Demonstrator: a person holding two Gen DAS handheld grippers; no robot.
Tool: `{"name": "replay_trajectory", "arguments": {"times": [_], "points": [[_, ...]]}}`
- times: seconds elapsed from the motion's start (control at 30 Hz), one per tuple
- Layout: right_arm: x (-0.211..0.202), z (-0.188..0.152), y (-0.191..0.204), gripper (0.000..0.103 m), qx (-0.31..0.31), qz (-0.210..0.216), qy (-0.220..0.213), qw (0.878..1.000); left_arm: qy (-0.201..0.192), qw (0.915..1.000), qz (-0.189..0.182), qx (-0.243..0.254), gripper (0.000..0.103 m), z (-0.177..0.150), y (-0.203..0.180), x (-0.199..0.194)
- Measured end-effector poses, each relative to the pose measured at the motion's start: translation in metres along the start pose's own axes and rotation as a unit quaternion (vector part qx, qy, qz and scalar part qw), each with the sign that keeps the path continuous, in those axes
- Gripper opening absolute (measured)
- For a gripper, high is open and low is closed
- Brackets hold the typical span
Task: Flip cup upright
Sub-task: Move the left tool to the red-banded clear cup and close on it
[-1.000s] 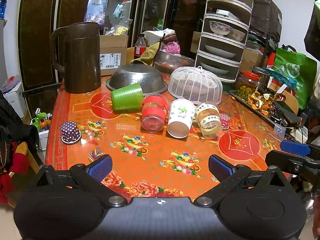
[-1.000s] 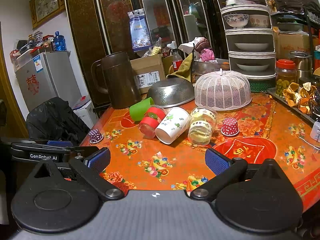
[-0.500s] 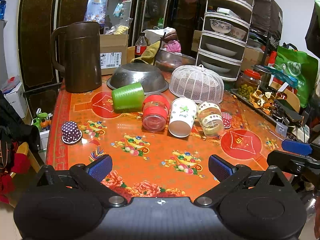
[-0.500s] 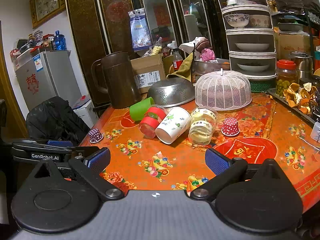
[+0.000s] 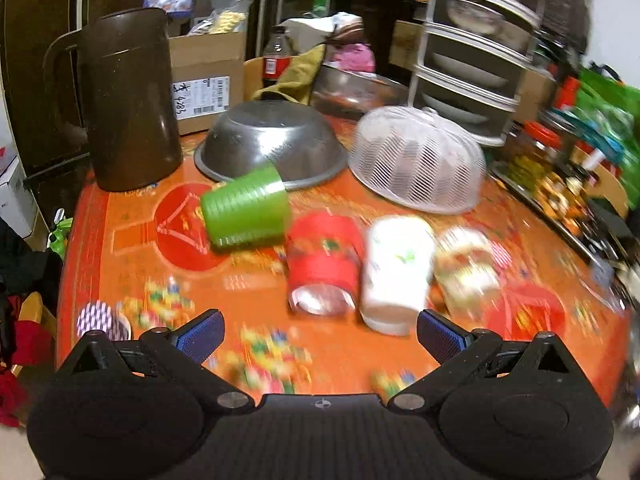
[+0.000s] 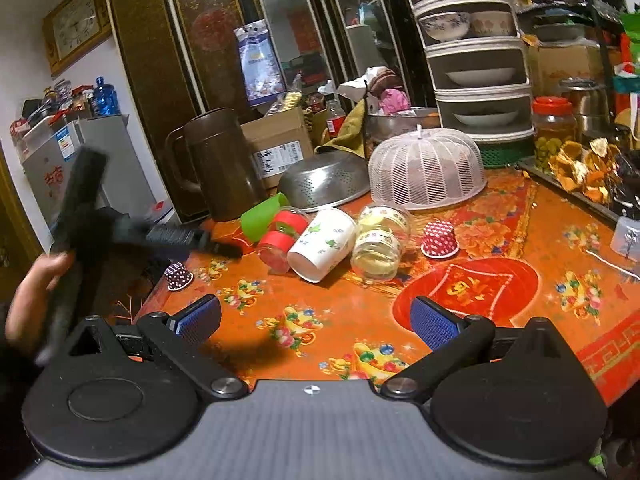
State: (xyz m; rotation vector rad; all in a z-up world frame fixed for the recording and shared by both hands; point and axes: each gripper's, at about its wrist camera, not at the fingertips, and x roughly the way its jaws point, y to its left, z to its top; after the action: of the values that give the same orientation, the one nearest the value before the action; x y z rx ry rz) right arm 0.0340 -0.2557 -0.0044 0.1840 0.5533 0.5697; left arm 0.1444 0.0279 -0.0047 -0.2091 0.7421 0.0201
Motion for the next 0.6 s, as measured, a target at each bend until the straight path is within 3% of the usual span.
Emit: {"name": "replay_trajectory", "arguments": {"times": [0.3,0.6], "points": [[-0.007,-0.003,-0.023,0.102,0.022,-0.013,0.001,1.000,0.081,0.9967,-0.005,-0.012,0.088,0.030,0.002,0.075],[-0.006,-0.005,-0.034,0.102,0.037,-0.016,0.005,0.999,0.106,0.9943,-0.003,-0.011,0.085,0.031,0.002,0.101]]}}
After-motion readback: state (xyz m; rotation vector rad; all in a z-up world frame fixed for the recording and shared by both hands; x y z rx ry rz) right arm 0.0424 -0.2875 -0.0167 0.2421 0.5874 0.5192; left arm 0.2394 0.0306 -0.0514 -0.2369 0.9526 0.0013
